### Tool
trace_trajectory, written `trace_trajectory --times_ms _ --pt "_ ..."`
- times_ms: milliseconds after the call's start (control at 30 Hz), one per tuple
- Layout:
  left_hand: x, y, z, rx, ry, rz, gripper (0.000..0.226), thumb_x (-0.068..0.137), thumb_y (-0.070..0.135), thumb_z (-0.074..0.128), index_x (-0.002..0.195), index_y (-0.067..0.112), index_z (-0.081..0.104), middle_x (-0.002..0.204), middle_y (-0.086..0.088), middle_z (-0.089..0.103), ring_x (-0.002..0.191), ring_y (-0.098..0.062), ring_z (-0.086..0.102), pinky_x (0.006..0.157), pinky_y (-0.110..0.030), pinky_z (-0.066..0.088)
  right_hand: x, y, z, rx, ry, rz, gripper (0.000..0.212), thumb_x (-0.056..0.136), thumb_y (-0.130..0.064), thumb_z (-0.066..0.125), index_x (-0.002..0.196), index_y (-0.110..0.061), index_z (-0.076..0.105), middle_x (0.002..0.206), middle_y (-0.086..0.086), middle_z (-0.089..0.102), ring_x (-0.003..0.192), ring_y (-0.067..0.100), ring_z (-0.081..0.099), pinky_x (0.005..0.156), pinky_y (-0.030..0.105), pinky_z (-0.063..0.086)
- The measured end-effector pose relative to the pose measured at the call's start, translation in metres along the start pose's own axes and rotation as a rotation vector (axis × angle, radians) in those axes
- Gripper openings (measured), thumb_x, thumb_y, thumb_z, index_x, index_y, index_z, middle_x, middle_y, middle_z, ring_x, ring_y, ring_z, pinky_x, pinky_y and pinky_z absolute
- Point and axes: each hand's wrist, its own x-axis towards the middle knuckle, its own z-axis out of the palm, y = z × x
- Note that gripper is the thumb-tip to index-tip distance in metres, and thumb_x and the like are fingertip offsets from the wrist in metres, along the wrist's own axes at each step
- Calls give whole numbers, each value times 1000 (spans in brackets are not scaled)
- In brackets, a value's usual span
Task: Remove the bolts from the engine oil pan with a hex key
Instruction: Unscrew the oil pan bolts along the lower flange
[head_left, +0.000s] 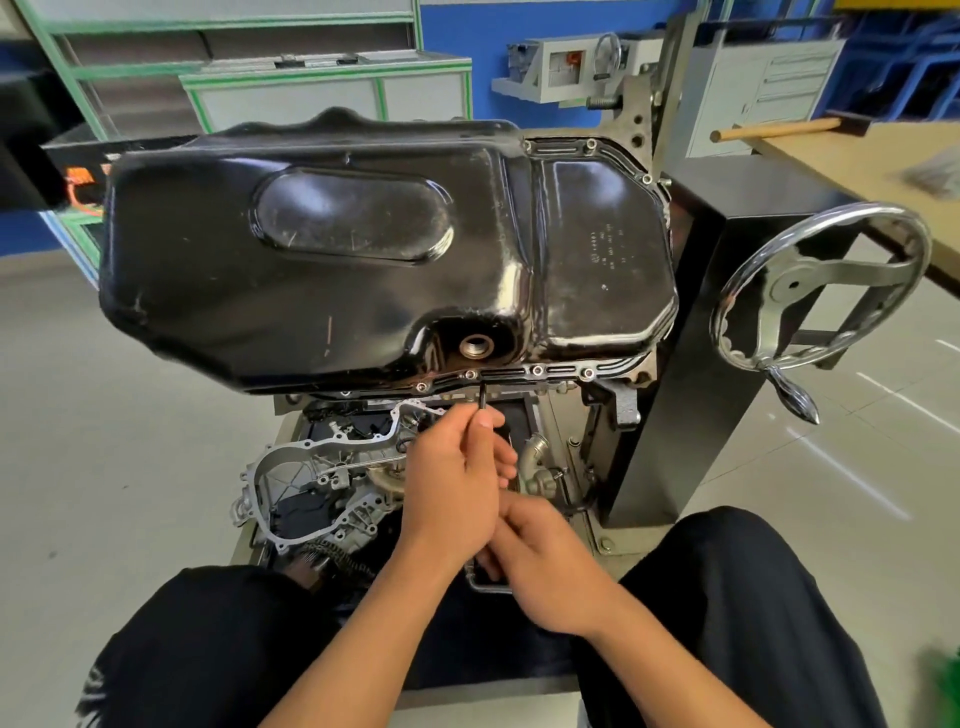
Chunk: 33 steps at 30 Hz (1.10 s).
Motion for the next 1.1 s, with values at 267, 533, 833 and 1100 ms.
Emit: trace_trajectory --times_ms 267,533,833,1100 --pt "11 -2 -12 323 7 101 26 104 22 42 93 26 66 66 13 65 68 -2 63 71 -30 54 19 2 20 -8 -23 -28 31 92 -4 39 64 -9 53 53 -9 52 50 4 42 49 19 34" --pt "10 3 -15 370 48 190 26 102 17 43 91 20 66 62 15 62 66 -3 62 67 -27 52 27 4 30 -3 -26 -121 22 82 3 39 65 7 53 53 6 47 53 9 37 48 29 29" --pt "14 -1 -19 384 0 198 27 102 22 40 94 21 67 66 12 64 64 -3 63 63 -23 51 29 8 39 36 25 -115 34 83 1 39 58 -18 49 51 -11 45 50 5 36 48 23 27" --pt "24 -6 -29 412 83 232 26 104 26 44 100 18 68 76 17 68 64 -2 65 65 -34 58 44 8 66 129 104 -113 39 91 13 47 73 -19 57 64 -14 56 63 0 51 56 21 39"
